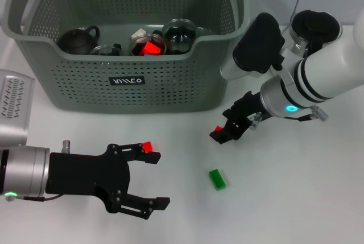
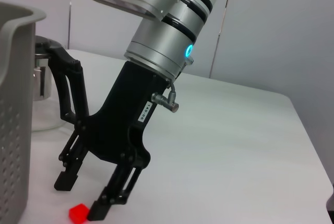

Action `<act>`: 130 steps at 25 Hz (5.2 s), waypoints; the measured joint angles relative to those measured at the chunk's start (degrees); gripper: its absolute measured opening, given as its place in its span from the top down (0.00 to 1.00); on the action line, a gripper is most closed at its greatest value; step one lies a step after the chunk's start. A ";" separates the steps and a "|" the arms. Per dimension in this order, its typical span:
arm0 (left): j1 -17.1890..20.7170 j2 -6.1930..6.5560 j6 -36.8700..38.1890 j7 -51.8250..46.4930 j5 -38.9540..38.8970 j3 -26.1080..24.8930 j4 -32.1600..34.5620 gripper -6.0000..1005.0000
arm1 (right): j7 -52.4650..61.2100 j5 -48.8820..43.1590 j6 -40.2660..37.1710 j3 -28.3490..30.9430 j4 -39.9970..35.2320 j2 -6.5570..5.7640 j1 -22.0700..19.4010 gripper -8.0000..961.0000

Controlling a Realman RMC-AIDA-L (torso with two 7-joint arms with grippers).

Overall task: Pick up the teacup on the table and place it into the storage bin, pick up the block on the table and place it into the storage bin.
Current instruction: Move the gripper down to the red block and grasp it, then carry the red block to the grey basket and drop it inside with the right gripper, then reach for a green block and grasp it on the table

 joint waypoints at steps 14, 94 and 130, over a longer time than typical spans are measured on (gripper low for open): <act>0.04 0.20 0.13 -0.16 -0.29 -0.11 -0.03 0.07 | 0.06 2.68 3.13 -2.97 1.53 0.00 0.24 0.58; 0.70 0.27 -0.14 -0.94 0.54 -1.86 -0.05 0.07 | -13.18 19.89 -32.21 20.94 -33.78 -1.72 -8.23 0.10; 0.28 -0.20 -5.89 -1.12 1.07 -2.31 -5.15 0.07 | -11.72 -1.14 -21.08 -10.66 -13.69 -0.13 1.85 0.04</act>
